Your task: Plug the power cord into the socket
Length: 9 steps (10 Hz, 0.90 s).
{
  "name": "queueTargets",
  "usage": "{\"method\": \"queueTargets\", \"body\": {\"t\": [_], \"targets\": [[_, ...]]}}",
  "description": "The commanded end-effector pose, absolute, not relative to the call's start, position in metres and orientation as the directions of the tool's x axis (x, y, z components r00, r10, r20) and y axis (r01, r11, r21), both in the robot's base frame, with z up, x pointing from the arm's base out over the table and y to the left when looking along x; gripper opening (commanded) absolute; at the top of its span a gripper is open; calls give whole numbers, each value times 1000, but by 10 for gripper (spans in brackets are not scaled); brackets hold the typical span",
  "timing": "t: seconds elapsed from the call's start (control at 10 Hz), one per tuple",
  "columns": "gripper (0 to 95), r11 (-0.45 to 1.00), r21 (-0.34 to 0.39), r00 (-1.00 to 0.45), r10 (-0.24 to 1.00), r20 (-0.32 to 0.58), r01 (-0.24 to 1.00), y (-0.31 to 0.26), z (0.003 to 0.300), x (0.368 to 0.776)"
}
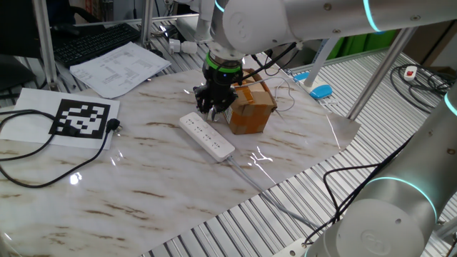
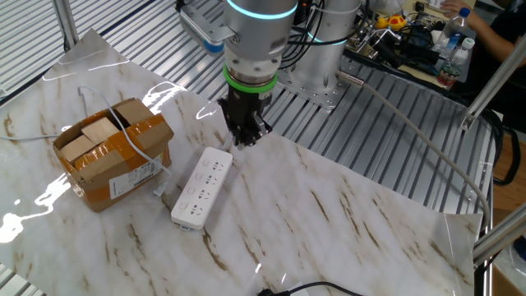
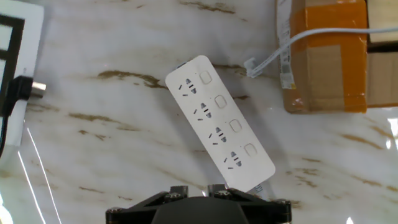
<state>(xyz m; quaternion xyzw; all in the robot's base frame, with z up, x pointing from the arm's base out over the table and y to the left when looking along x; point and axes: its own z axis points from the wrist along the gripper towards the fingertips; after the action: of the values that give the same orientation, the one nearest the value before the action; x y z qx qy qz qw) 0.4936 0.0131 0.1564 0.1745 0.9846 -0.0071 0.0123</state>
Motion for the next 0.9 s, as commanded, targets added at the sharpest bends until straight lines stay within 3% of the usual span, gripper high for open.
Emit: {"method": "queueTargets", "body": {"t": [0.1, 0.9], "targets": [[0, 937, -5, -937, 349, -16, 349, 15, 154, 495], [0, 925, 1, -925, 379, -7, 379, 12, 133, 505]]}}
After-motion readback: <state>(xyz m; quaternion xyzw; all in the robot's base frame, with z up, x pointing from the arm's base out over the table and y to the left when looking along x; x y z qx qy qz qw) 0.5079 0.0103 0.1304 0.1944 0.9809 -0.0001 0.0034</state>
